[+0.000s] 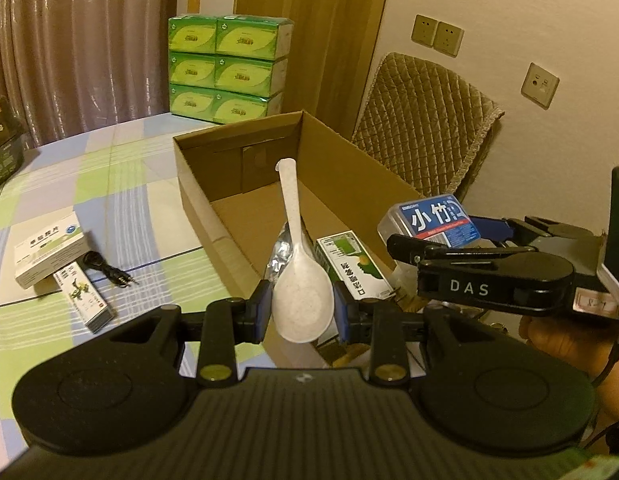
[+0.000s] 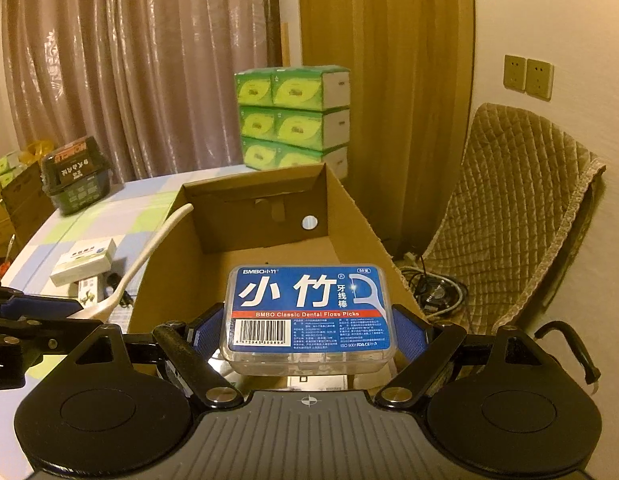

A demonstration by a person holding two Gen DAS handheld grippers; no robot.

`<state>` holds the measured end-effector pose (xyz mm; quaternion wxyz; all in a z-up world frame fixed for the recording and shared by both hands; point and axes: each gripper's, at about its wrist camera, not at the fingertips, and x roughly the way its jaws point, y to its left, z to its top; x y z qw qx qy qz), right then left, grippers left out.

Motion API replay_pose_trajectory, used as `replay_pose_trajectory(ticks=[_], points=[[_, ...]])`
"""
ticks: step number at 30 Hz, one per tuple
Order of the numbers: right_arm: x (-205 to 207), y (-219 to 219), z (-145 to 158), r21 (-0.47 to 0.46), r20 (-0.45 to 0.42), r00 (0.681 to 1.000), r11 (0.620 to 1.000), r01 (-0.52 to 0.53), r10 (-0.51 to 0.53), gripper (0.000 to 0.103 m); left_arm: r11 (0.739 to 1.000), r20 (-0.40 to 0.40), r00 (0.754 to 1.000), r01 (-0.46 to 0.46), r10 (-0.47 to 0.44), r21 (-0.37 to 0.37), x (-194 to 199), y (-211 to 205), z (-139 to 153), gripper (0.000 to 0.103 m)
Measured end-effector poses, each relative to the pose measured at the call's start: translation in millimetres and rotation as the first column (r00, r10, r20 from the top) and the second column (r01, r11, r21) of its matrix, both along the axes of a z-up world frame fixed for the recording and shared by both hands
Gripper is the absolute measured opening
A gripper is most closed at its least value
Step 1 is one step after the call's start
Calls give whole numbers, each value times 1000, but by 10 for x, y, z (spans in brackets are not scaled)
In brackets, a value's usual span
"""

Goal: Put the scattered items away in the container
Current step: 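Release the spoon into the cardboard box with the left tool while the right tool releases the floss box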

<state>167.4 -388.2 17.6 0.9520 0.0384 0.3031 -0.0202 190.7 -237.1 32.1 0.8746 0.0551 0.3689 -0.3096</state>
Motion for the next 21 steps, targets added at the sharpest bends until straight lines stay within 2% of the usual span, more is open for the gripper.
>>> replay_pose_trajectory(ticks=[21], points=[[155, -97, -64, -4, -9, 1000, 1000, 3, -3, 83, 1000, -30, 999, 14, -14, -6, 197, -193, -149, 27]])
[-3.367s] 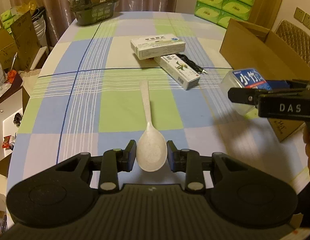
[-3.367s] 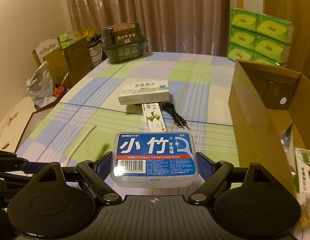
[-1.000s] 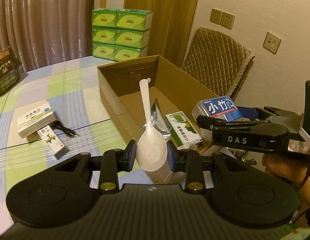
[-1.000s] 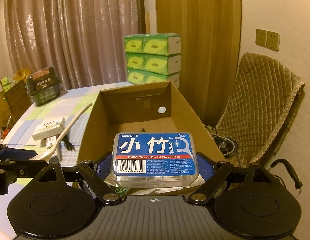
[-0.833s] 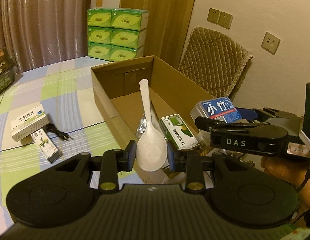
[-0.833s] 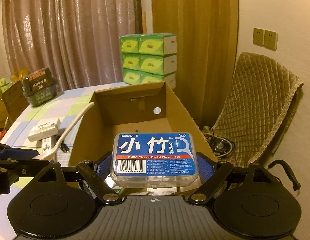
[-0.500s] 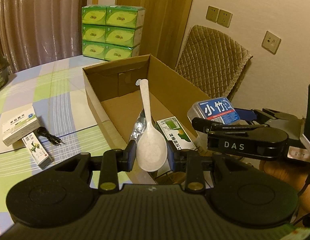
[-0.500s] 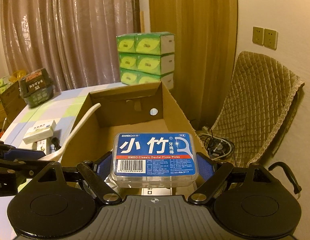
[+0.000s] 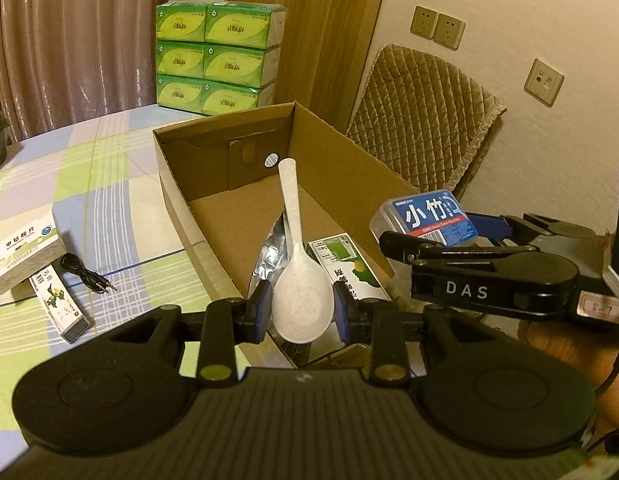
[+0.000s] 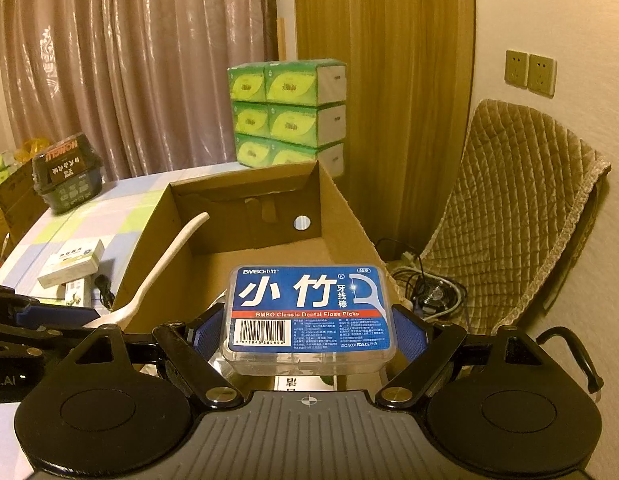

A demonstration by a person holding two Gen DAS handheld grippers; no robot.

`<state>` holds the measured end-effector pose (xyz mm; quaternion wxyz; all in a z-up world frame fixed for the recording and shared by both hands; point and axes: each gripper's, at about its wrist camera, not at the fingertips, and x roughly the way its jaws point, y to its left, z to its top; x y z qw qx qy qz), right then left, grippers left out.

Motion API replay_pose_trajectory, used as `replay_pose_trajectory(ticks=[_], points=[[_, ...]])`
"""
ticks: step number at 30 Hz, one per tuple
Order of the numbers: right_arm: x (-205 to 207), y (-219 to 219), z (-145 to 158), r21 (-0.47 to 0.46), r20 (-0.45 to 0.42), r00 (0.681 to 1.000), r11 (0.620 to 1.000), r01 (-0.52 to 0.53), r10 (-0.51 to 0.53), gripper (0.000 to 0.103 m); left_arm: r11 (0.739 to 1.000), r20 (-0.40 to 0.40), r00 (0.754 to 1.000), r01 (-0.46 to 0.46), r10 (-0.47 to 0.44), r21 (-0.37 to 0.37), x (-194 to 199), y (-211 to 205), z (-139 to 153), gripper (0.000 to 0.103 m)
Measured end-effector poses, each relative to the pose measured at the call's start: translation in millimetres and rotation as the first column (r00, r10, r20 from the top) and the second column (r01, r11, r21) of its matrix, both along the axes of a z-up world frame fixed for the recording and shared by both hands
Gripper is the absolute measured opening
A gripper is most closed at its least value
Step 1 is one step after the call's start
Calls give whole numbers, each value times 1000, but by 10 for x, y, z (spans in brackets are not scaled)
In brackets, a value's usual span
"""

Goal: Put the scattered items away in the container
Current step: 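Release the spoon into the cardboard box with the left tool while the right tool releases the floss box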

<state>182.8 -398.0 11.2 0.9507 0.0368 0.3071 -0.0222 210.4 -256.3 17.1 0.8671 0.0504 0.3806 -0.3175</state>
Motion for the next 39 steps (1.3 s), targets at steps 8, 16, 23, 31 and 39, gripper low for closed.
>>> replay_pose_trajectory(ticks=[8, 16, 23, 31, 39], points=[[41, -34, -15, 1, 0, 1000, 1000, 9, -9, 83, 999, -29, 999, -27, 26, -20, 87, -37, -69, 49], [23, -35, -48, 9, -8, 1000, 1000, 10, -10, 83, 999, -23, 999, -39, 39, 1, 27, 54, -104, 49], [22, 11, -56, 16, -16, 1000, 1000, 0, 0, 83, 999, -23, 998, -54, 54, 7, -27, 151, -122, 50], [47, 73, -60, 18, -18, 1000, 1000, -12, 13, 83, 997, -25, 997, -70, 71, 6, -34, 234, -127, 50], [131, 11, -104, 128, -20, 999, 991, -24, 27, 98, 995, -22, 995, -98, 98, 6, -24, 335, -130, 51]])
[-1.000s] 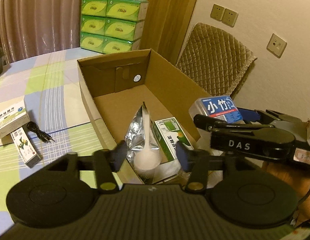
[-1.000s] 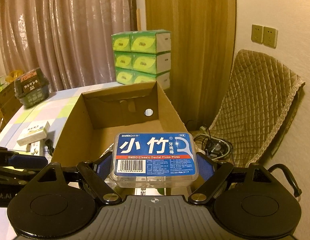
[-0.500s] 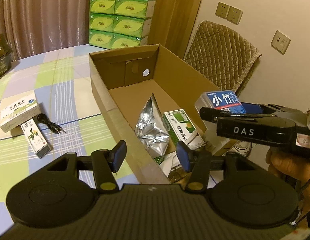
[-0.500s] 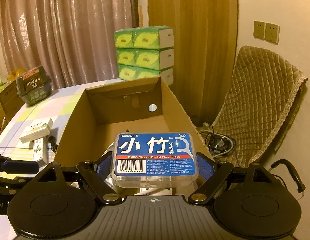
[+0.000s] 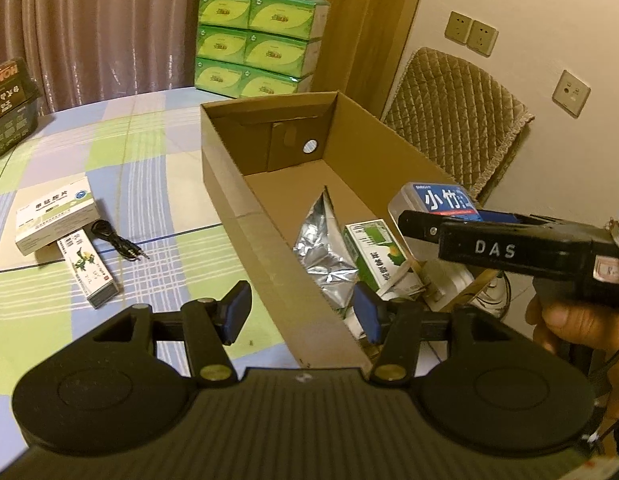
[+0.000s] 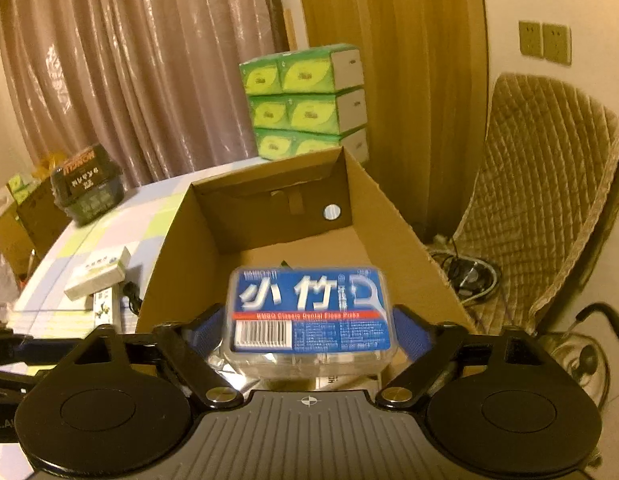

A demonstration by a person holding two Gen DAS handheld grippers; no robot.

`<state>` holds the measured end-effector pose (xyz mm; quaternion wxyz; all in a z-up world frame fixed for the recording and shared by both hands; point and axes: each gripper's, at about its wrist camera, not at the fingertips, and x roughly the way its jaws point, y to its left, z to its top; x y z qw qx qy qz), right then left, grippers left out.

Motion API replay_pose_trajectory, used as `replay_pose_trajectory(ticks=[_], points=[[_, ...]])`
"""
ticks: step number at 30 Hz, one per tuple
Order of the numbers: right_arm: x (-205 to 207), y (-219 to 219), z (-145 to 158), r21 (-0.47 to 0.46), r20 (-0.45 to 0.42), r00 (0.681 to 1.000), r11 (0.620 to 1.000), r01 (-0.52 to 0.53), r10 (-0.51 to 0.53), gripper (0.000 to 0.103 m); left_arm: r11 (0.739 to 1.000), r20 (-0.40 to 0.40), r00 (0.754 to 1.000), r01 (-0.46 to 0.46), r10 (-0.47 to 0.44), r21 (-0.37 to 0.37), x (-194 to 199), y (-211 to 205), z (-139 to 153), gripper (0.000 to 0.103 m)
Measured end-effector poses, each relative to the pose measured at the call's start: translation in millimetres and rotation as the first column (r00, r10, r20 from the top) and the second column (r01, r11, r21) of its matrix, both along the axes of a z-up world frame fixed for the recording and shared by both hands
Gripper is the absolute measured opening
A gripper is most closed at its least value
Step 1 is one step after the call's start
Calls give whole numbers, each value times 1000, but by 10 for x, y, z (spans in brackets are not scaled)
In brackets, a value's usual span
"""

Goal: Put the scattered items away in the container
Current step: 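Release the spoon into the cardboard box with the left tool while the right tool releases the floss box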

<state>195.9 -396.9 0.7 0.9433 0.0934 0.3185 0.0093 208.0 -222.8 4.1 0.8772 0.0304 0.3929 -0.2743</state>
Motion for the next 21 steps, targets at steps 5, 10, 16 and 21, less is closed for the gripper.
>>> replay_pose_trajectory(ticks=[5, 10, 16, 21], points=[[-65, 16, -34, -15, 4, 1000, 1000, 3, -3, 100, 1000, -15, 1000, -22, 22, 1, -9, 87, -46, 51], [-121, 30, -67, -26, -1, 1000, 1000, 11, -11, 100, 1000, -27, 999, -31, 31, 6, -42, 156, -88, 51], [-213, 73, -81, -31, -19, 1000, 999, 15, -16, 100, 999, -32, 999, -40, 40, 5, -107, 239, -91, 52], [-282, 162, -29, -40, -20, 1000, 999, 6, -7, 100, 999, -28, 998, -52, 52, 12, -196, 337, -68, 52]])
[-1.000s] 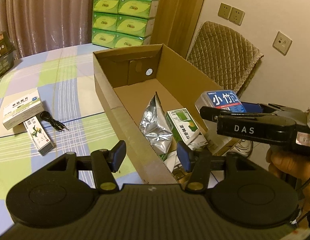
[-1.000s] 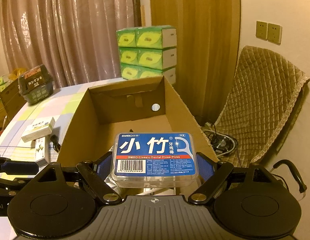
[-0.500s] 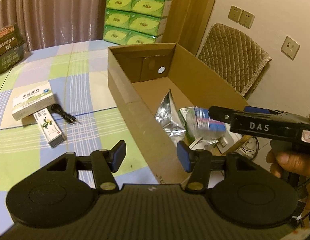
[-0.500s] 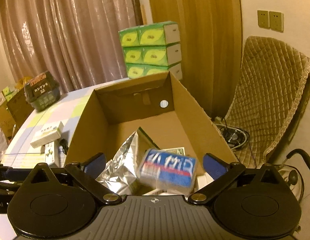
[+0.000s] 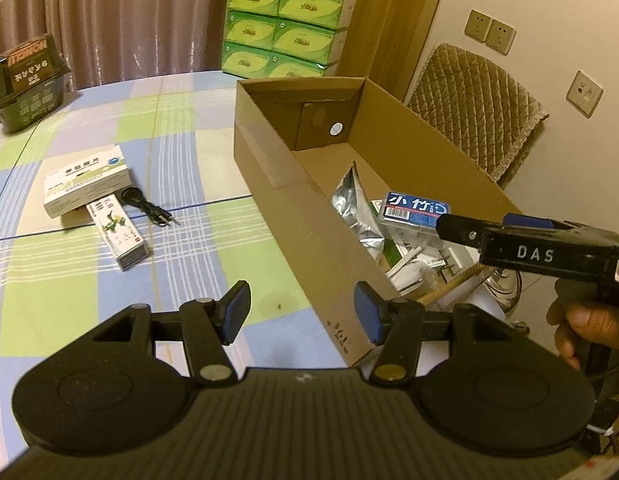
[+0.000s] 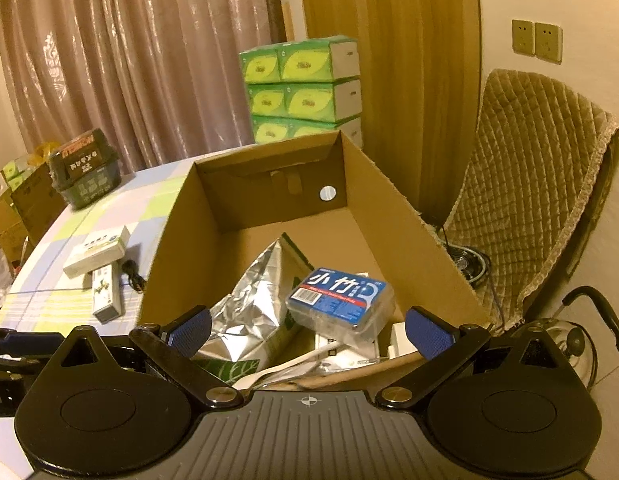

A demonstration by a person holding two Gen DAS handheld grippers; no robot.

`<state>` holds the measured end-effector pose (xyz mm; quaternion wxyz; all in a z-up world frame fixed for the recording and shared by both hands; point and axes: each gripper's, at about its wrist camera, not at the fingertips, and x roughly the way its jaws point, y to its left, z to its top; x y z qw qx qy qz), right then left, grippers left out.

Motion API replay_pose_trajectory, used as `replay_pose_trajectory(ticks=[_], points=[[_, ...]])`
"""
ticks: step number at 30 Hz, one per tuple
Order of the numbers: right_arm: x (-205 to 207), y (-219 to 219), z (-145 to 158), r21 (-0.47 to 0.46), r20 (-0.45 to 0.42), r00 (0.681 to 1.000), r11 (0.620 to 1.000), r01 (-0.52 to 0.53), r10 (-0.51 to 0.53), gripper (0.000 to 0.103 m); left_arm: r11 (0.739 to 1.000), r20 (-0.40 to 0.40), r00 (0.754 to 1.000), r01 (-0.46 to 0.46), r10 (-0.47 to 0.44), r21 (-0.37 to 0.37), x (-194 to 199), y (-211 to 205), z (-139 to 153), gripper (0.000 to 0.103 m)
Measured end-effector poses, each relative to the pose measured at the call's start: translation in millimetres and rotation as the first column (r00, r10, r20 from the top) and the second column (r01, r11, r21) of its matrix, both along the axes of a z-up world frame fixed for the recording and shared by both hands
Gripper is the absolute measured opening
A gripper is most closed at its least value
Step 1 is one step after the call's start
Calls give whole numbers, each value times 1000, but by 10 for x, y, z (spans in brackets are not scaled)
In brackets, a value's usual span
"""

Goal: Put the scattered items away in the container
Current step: 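Release the spoon into the cardboard box with the left tool while the right tool releases the floss box, then move both open tools from the box toward the white medicine boxes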

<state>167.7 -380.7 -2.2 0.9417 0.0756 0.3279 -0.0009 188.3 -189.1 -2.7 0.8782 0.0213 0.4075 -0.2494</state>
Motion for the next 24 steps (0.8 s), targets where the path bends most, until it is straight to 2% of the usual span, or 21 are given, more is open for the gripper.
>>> replay_pose_trajectory(ticks=[4, 16, 24], points=[[-53, 83, 65, -9, 5, 1000, 1000, -15, 15, 100, 1000, 5, 1000, -23, 23, 1, -65, 129, 29, 54], [-193, 459, 253, -45, 20, 997, 996, -73, 74, 100, 994, 23, 994, -106, 106, -14, -263, 683, 135, 83], [-241, 851, 343, -62, 40, 987, 987, -151, 153, 100, 984, 31, 984, -174, 173, 25, -367, 1121, 123, 99]])
